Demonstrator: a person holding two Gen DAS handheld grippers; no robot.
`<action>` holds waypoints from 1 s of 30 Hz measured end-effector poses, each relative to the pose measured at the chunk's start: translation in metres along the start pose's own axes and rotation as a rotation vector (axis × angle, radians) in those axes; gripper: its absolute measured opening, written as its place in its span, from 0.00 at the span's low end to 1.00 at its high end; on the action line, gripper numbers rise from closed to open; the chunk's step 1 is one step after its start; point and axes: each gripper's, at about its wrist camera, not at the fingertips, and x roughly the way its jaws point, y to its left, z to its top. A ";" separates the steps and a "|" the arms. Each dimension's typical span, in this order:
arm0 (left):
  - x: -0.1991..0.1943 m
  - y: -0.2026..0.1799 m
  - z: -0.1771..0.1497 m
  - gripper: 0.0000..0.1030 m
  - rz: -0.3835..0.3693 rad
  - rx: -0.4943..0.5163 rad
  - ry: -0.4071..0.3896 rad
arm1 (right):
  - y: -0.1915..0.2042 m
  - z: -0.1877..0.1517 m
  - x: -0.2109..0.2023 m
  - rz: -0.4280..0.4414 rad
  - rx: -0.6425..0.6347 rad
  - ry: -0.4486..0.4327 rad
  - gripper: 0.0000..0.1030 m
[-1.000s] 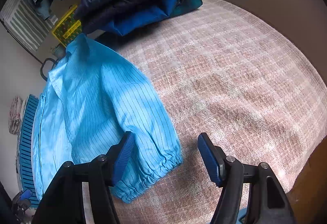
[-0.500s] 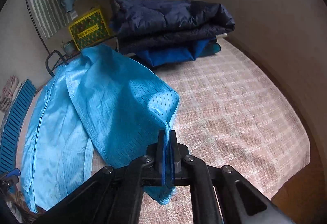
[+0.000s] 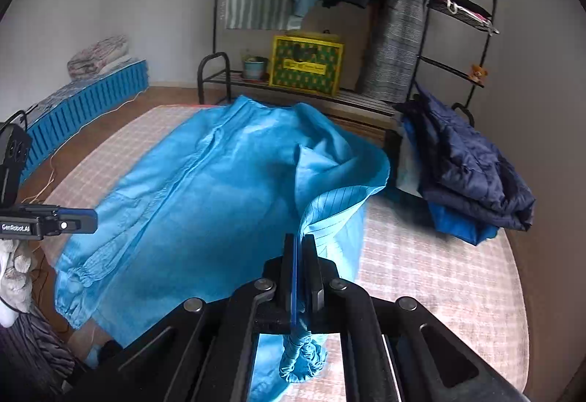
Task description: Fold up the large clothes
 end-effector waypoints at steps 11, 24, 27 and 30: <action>-0.001 0.050 -0.004 0.36 0.047 -0.104 0.016 | 0.151 -0.045 0.083 0.327 -0.272 0.205 0.00; 0.069 0.053 -0.021 0.36 0.035 -0.149 0.173 | 0.059 -0.049 0.048 0.436 -0.078 0.168 0.41; 0.080 0.050 -0.013 0.36 0.038 -0.147 0.177 | 0.018 -0.040 0.053 0.406 0.023 0.152 0.42; 0.094 0.048 -0.002 0.36 0.033 -0.156 0.188 | -0.017 -0.032 0.065 0.390 0.132 0.147 0.42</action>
